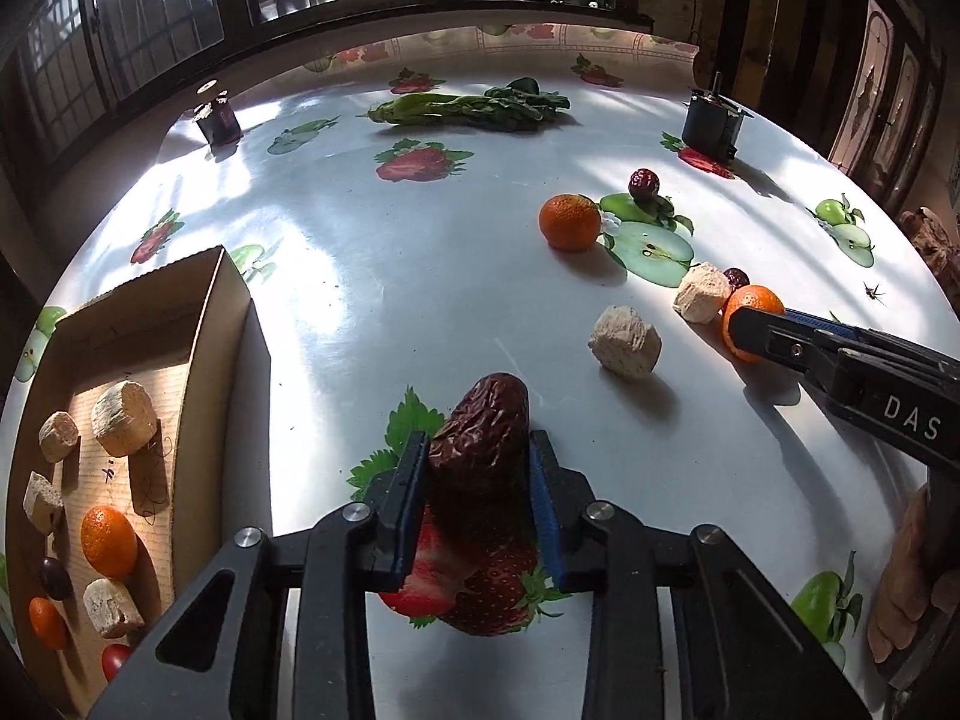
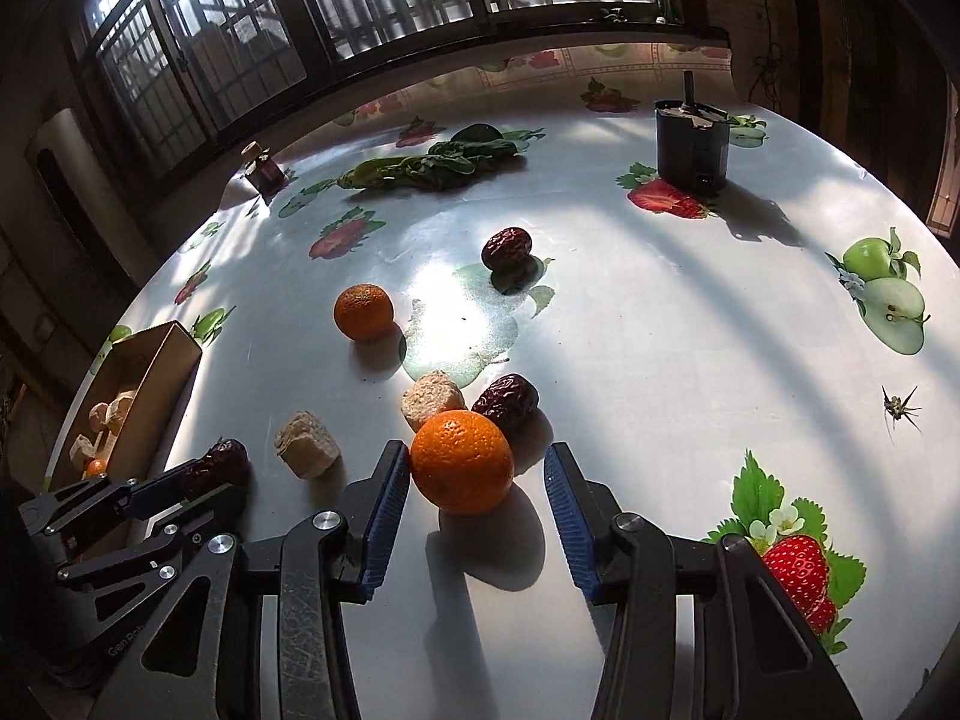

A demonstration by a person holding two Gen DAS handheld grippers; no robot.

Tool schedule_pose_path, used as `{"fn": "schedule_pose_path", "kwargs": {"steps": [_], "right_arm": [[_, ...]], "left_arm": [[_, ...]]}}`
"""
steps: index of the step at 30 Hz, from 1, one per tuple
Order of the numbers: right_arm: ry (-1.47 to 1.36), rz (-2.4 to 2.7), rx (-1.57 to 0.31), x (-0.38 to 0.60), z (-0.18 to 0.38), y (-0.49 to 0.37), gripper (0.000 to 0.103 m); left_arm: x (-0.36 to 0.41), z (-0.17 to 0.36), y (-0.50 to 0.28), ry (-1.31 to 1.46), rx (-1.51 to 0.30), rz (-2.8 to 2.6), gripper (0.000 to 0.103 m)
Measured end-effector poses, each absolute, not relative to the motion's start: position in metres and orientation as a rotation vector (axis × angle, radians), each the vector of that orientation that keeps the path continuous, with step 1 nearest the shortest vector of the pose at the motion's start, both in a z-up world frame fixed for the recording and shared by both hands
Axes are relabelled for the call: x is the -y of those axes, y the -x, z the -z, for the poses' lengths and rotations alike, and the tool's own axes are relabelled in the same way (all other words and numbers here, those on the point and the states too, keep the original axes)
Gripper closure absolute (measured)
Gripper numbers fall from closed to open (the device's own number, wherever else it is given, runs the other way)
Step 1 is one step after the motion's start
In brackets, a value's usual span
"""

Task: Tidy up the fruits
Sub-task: 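Close the left tool on the dried date while the right tool grasps the orange, then carry the date into the box while the right tool carries the orange there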

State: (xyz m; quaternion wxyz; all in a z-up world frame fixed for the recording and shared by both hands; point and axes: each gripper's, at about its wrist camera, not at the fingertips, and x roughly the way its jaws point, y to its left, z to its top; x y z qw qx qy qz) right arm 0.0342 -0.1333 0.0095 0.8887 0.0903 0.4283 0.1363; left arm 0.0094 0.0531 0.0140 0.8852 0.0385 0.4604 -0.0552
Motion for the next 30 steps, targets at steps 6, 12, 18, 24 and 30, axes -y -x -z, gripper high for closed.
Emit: {"fn": "schedule_pose_path", "kwargs": {"steps": [6, 12, 18, 24, 30], "right_arm": [[-0.212, -0.286, -0.882, 0.135, -0.011, -0.028, 0.066], [-0.223, -0.290, -0.857, 0.136, -0.015, -0.020, 0.066], [-0.218, -0.284, -0.867, 0.130, -0.017, -0.011, 0.066], [-0.244, -0.397, -0.862, 0.090, -0.042, 0.023, 0.066], [-0.150, -0.569, -0.859, 0.002, -0.068, 0.057, 0.066]], "left_arm": [[-0.060, -0.037, 0.009, -0.043, -0.910, 0.133, 0.072], [-0.087, -0.061, 0.044, 0.082, -0.878, 0.164, 0.072], [-0.153, -0.070, 0.078, 0.194, -0.858, 0.079, 0.072], [-0.229, -0.068, 0.106, 0.253, -0.843, -0.088, 0.072], [-0.275, -0.053, 0.122, 0.284, -0.876, -0.186, 0.072]]}}
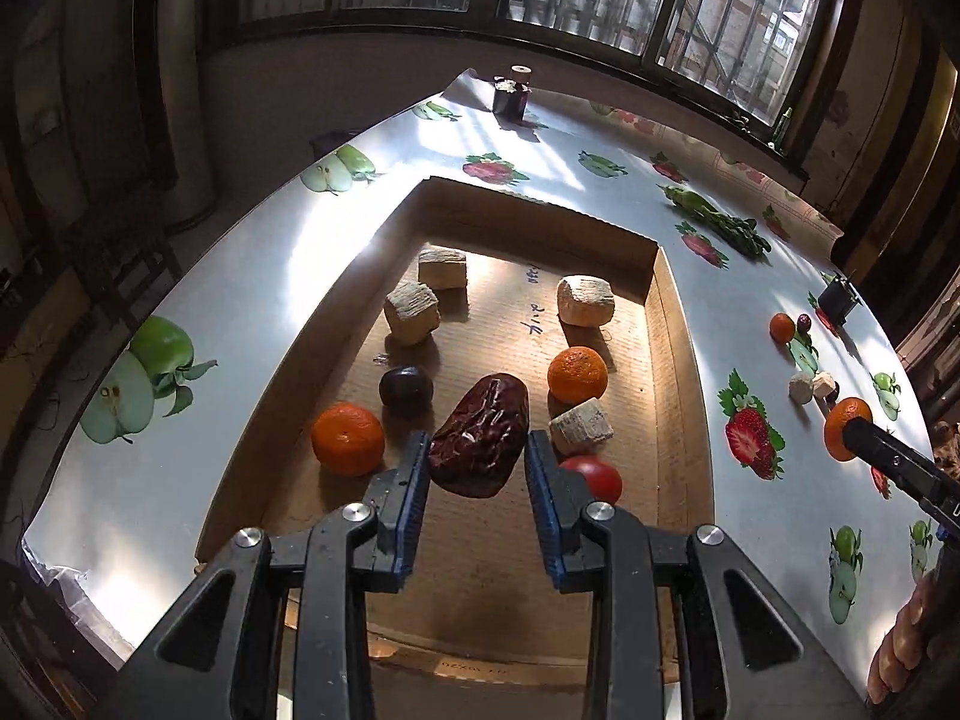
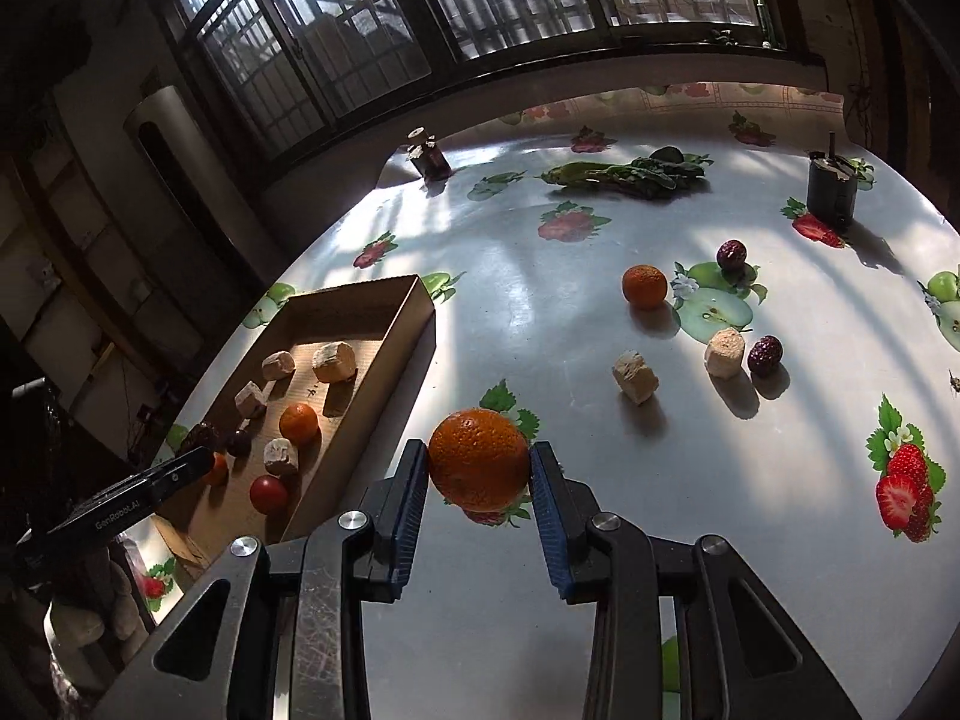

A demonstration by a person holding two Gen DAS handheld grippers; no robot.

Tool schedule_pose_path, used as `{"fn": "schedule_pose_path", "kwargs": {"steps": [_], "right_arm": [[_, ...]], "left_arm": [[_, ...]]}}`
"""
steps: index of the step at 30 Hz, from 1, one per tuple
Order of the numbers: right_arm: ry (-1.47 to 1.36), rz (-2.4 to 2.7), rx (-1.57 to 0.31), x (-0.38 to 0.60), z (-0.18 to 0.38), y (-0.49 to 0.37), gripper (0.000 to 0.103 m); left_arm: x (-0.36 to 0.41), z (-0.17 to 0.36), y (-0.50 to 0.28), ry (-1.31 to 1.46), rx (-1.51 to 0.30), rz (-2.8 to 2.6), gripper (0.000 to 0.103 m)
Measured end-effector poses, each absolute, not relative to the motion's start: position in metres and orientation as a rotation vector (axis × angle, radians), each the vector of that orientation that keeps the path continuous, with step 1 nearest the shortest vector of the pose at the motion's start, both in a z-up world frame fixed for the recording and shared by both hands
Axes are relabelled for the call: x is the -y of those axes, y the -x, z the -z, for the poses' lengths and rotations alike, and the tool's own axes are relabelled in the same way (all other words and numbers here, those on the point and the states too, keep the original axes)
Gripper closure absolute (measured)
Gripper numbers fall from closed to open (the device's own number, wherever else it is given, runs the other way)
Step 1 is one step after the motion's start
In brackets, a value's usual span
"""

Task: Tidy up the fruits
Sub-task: 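Carry the date into the box while the right tool carries the orange there, then open the left tool in the box while the right tool releases the orange, then withdraw both open tools from the box toward the remaining items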

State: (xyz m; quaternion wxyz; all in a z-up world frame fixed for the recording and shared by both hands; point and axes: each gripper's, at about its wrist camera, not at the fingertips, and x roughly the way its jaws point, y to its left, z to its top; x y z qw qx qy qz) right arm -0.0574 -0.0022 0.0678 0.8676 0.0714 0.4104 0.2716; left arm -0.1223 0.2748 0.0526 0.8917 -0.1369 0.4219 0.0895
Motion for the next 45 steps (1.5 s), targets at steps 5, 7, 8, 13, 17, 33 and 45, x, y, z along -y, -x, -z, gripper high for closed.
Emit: {"fn": "schedule_pose_path", "kwargs": {"steps": [5, 7, 8, 13, 17, 33, 45], "right_arm": [[-0.082, -0.715, -0.899, -0.069, -0.065, 0.083, 0.066], [-0.040, -0.754, -0.918, -0.094, -0.059, 0.092, 0.065], [-0.016, -0.767, -0.930, -0.105, -0.054, 0.096, 0.065], [0.071, -0.789, -0.991, -0.143, -0.029, 0.105, 0.065], [0.123, -0.768, -1.007, -0.158, -0.017, 0.104, 0.065], [0.013, -0.694, -0.866, -0.126, -0.049, 0.123, 0.042], [-0.151, -0.516, -0.827, -0.052, -0.060, 0.123, 0.040]], "left_arm": [[-0.291, -0.034, 0.129, 0.298, -0.915, -0.210, 0.072], [-0.297, -0.029, 0.128, 0.301, -0.930, -0.229, 0.072], [-0.299, -0.027, 0.127, 0.302, -0.938, -0.235, 0.072], [-0.302, -0.025, 0.125, 0.282, -0.935, -0.259, 0.072], [-0.303, -0.028, 0.127, 0.289, -0.914, -0.270, 0.072], [-0.288, -0.080, 0.150, 0.189, -0.750, -0.355, 0.020], [-0.215, -0.098, 0.154, 0.026, -0.705, -0.236, 0.012]]}}
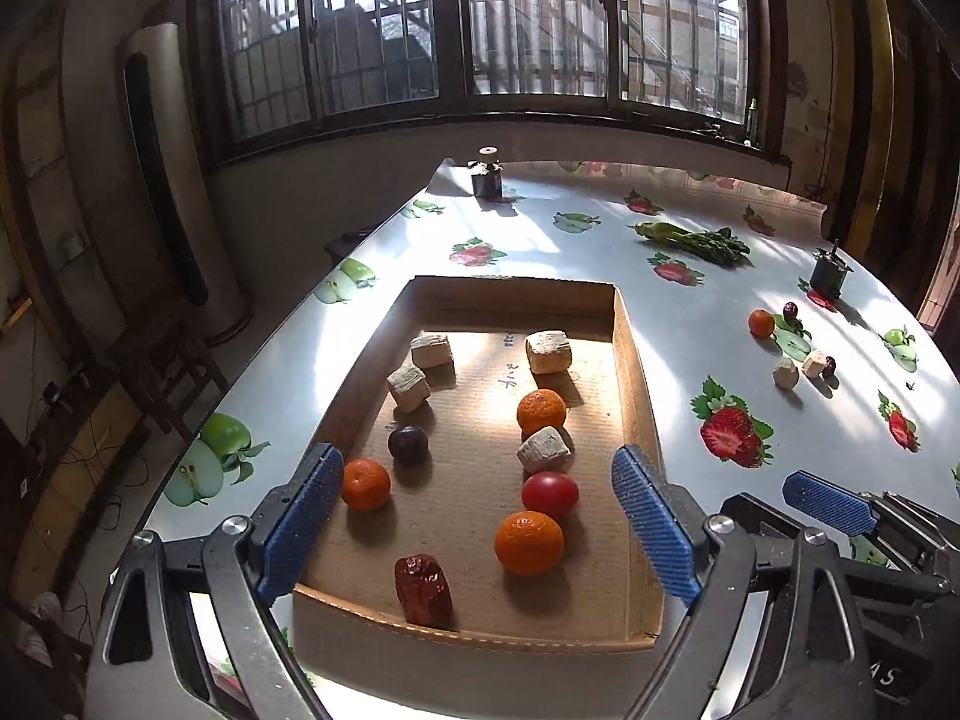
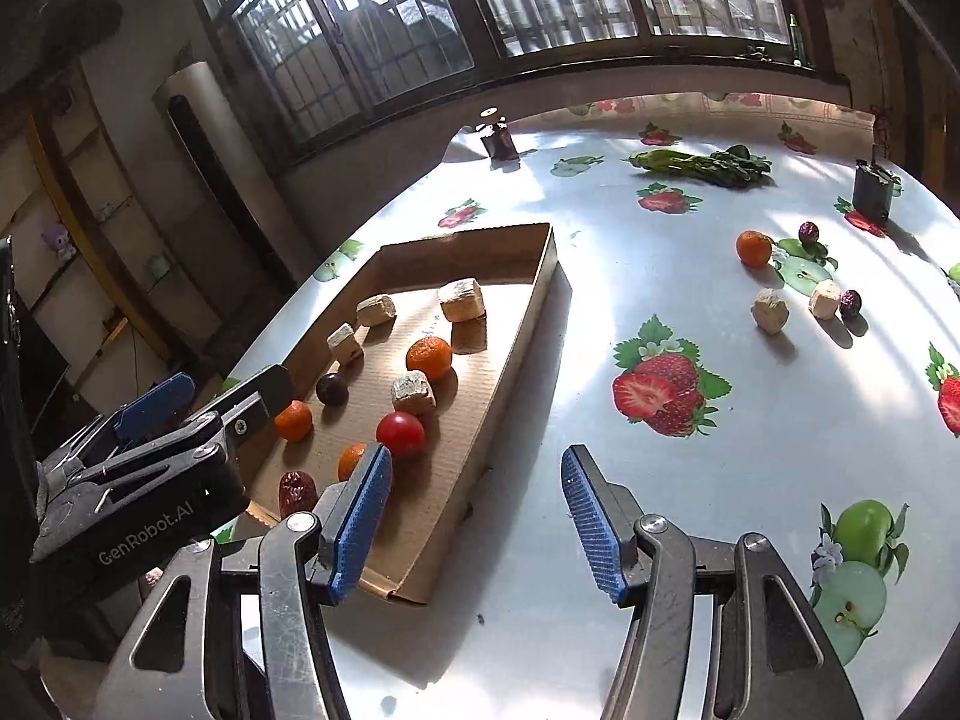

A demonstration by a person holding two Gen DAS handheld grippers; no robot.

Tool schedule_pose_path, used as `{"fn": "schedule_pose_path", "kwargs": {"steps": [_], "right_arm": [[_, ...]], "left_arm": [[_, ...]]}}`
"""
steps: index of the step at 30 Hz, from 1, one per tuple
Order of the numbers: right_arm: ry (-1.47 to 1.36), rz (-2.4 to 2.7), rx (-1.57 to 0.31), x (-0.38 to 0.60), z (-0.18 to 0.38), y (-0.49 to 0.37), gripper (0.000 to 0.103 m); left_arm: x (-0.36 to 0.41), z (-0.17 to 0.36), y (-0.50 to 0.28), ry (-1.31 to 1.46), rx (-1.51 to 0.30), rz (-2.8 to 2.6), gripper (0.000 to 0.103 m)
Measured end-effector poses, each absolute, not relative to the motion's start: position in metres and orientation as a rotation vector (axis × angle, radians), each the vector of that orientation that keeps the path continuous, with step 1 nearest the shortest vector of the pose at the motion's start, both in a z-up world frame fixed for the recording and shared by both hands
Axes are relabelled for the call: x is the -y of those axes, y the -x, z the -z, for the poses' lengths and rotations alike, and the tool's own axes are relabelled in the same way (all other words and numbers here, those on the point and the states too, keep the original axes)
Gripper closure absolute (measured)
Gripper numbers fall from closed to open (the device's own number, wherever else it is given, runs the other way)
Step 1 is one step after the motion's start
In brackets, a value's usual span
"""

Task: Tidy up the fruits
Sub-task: 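Withdraw both open tools from the box toward the remaining items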

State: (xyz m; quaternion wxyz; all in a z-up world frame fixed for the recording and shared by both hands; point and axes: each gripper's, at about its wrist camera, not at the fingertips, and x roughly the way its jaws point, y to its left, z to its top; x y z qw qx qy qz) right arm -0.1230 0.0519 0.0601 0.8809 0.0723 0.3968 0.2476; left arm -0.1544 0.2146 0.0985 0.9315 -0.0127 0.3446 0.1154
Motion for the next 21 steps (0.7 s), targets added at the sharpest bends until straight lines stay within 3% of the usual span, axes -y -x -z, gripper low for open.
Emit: {"fn": "schedule_pose_path", "kwargs": {"steps": [21], "right_arm": [[-0.217, -0.491, -0.832, -0.020, -0.055, 0.120, 0.040]], "left_arm": [[-0.188, -0.094, 0.147, -0.029, -0.750, -0.220, 0.012]]}}
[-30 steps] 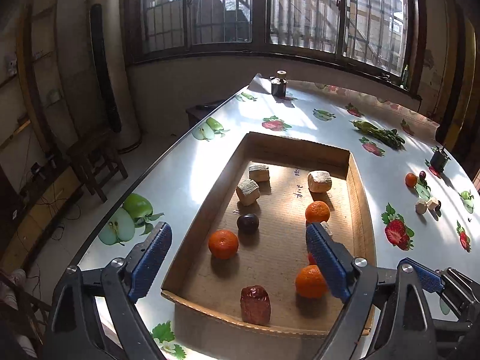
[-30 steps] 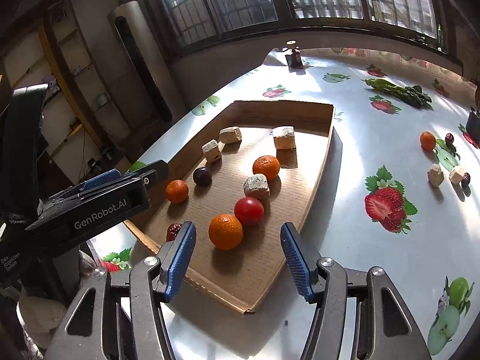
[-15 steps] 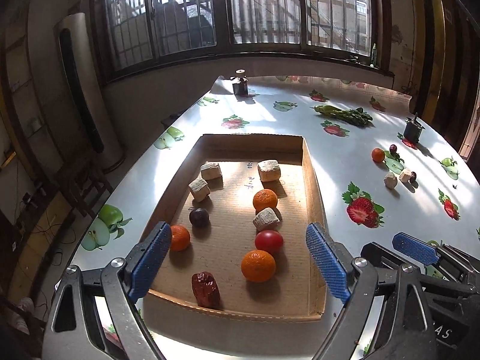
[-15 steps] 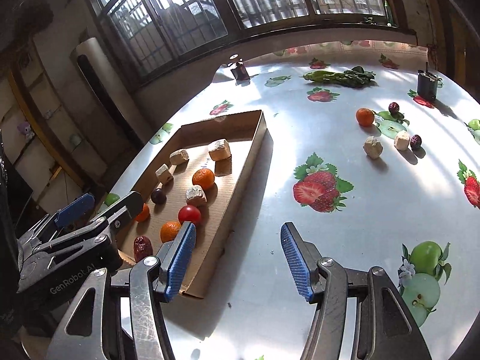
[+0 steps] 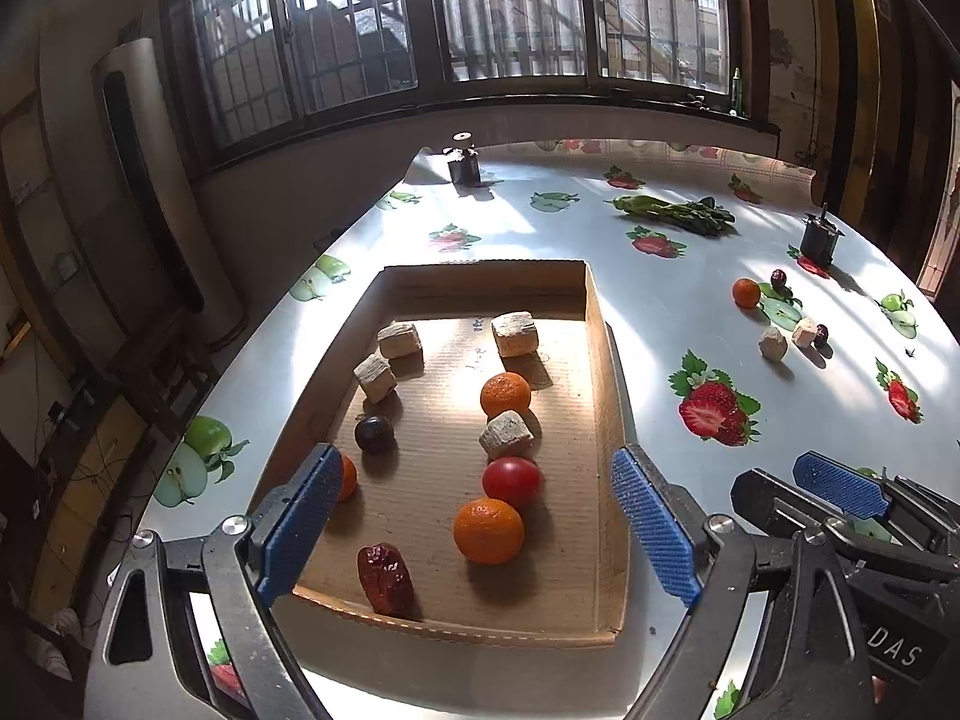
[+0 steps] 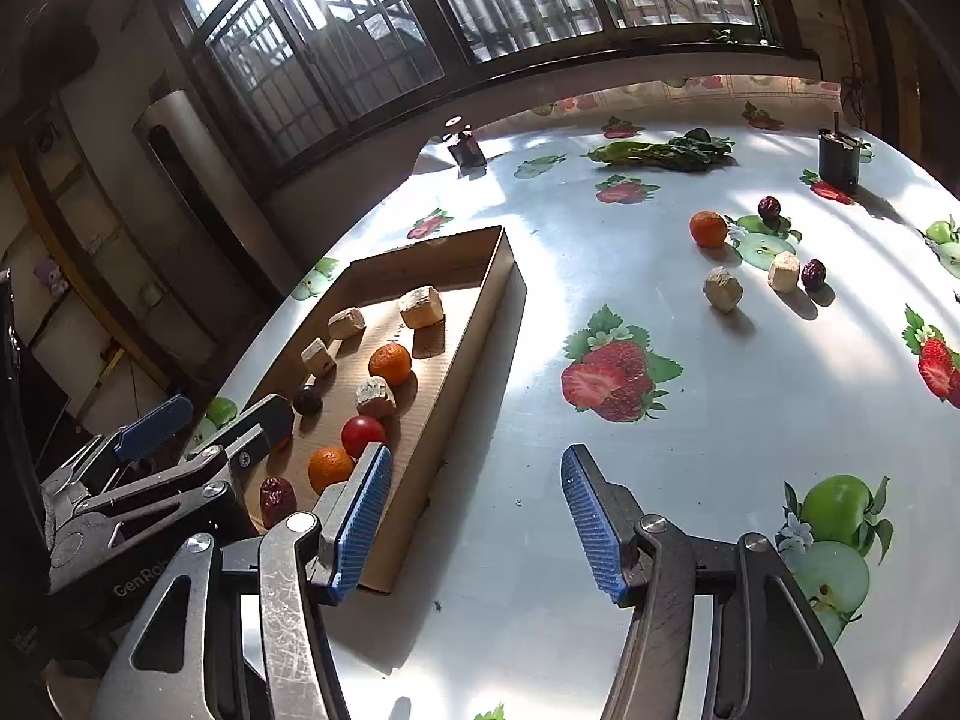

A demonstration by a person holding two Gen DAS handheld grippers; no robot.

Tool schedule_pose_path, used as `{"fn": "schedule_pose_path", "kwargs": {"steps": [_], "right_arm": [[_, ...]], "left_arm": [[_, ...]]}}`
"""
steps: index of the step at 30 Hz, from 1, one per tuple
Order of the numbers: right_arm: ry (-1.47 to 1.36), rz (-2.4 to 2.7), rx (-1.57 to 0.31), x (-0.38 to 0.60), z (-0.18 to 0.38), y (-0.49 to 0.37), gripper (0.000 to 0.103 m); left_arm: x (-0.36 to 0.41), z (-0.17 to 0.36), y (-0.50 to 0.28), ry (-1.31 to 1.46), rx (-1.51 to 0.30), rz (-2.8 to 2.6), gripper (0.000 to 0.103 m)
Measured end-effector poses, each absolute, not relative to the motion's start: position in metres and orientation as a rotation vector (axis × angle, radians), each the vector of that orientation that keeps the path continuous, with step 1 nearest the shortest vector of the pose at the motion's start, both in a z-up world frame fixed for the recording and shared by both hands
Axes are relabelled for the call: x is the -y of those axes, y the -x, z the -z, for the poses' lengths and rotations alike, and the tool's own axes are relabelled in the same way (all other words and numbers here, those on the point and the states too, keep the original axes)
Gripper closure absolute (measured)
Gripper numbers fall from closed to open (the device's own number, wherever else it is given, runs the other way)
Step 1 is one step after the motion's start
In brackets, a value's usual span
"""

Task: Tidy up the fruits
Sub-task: 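Withdraw both open tools from the box toward the remaining items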

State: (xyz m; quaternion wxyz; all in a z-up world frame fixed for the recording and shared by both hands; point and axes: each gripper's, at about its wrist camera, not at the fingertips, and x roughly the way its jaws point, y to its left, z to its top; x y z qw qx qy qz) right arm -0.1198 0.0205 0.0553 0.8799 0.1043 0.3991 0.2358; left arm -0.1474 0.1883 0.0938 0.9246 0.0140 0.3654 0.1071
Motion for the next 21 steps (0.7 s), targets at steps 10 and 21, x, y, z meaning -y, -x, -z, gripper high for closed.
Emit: {"fn": "schedule_pose_path", "kwargs": {"steps": [10, 21], "right_arm": [[-0.228, -0.400, -0.811, 0.027, -0.070, 0.108, 0.039], [-0.097, -0.092, -0.721, 0.141, -0.125, 0.043, 0.031]], "left_arm": [[-0.170, -0.094, 0.126, -0.045, -0.781, -0.162, 0.012], [-0.140, -0.133, 0.067, 0.031, -0.773, 0.008, 0.012]]}}
